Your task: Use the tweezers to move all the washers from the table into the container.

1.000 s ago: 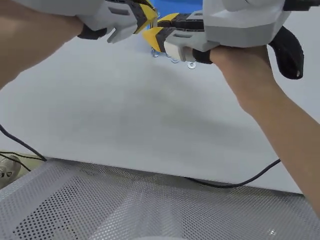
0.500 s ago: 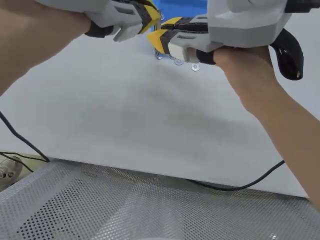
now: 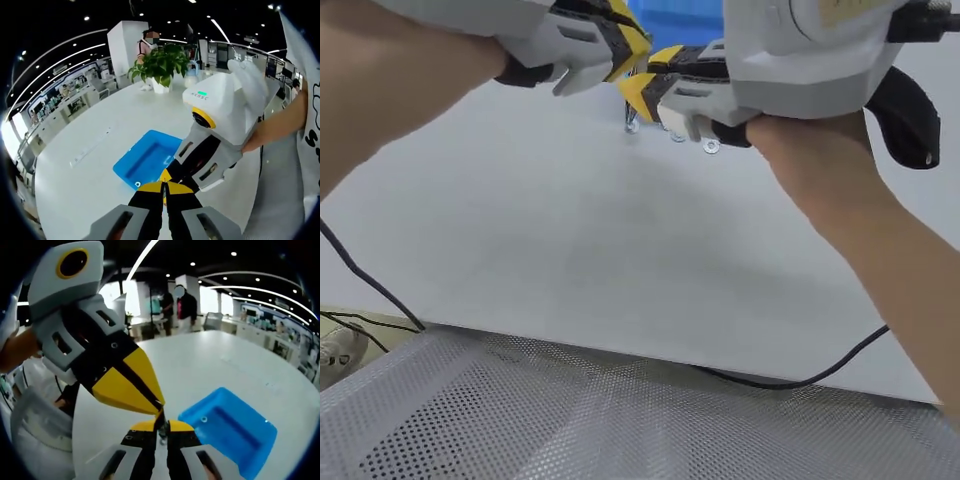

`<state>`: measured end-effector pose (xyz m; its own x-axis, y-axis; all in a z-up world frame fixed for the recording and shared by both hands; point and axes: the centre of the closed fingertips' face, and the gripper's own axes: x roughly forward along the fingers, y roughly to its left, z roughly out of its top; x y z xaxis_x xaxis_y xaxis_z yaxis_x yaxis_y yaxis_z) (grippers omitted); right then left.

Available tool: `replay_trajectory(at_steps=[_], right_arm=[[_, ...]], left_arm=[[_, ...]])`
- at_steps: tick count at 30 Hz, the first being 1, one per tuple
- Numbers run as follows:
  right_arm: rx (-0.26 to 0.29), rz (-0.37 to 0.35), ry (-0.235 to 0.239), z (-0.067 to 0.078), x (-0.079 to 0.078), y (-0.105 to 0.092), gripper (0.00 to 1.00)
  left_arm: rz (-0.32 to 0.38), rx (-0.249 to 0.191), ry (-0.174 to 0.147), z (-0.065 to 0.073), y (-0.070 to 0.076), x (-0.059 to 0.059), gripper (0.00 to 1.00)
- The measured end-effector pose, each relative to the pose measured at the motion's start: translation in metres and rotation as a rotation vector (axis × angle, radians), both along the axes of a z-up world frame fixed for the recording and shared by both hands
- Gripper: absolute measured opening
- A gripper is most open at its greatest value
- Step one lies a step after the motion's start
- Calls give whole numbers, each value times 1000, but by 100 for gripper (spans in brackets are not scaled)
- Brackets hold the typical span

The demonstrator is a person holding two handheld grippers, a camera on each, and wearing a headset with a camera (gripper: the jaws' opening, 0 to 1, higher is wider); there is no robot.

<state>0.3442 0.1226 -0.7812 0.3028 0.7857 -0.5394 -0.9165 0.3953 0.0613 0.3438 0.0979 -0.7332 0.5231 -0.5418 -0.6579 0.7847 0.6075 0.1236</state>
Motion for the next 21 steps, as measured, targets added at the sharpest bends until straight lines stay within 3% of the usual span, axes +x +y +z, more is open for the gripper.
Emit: replay_trajectory(at_steps=[12, 21], right_arm=[[36, -36, -91, 41, 13, -8, 3], [5, -33, -144, 47, 23, -9, 3]], left_arm=[[-31, -26, -110, 43, -9, 7, 0], [-44, -25, -133, 49, -10, 15, 0]])
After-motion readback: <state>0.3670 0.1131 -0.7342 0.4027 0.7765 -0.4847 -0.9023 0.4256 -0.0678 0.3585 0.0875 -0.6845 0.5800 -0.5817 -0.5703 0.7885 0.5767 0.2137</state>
